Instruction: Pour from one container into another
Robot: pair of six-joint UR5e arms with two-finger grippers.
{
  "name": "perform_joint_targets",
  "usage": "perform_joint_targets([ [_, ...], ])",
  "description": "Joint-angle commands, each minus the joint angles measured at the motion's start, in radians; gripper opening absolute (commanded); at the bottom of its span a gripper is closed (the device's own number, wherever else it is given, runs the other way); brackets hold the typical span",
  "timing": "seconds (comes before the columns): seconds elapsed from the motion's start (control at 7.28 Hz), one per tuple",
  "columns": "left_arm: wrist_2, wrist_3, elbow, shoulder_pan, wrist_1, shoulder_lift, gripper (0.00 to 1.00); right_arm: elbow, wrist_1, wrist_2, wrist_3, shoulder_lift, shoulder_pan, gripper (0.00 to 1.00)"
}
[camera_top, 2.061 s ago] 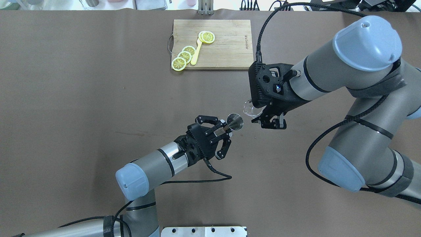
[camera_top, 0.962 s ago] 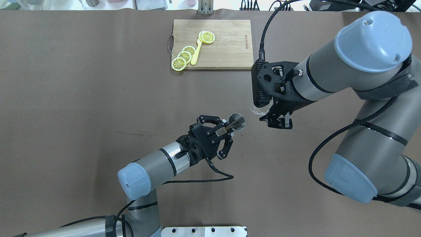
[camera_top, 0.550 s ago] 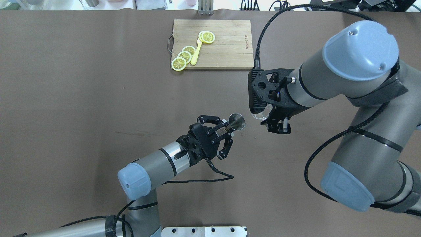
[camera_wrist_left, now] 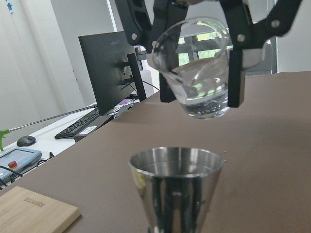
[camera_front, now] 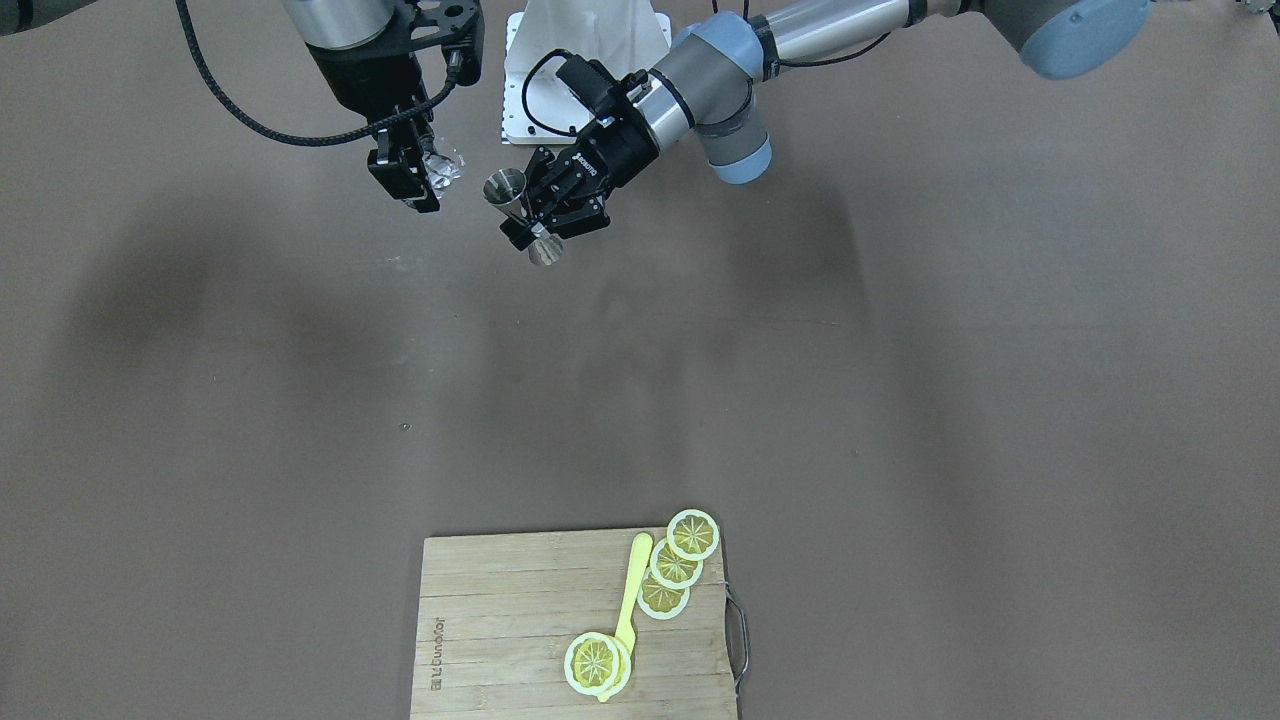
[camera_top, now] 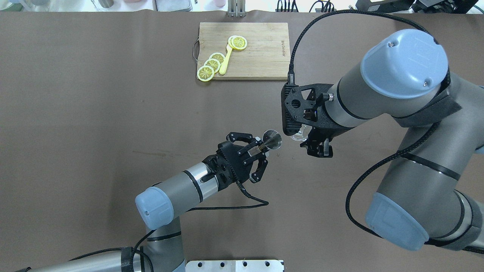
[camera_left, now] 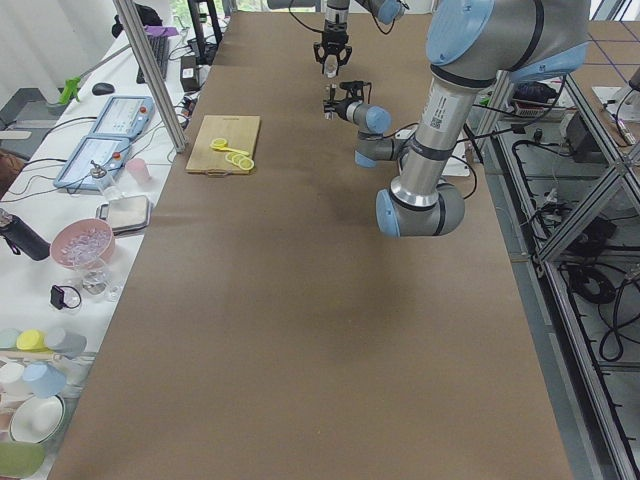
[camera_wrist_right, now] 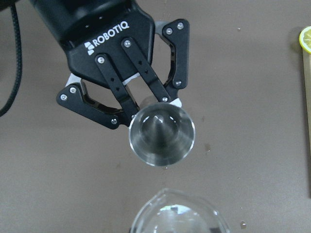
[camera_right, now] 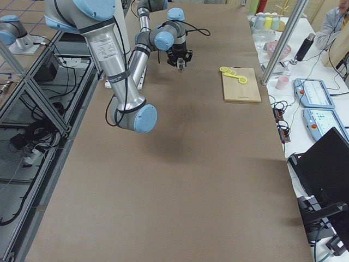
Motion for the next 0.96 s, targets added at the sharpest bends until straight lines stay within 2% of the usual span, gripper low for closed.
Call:
perform_joint_targets([
  [0.0, -0.001, 0.000, 0.000, 0.000, 0.000, -0.003, 0.00, -0.001, -0.040, -0.028, 0.000, 0.021, -0.017, 0.00],
  [0.82, -0.001, 0.000, 0.000, 0.000, 0.000, -0.003, 0.00, -0.009, -0.100, -0.089, 0.003, 0.063, -0.046, 0.00],
])
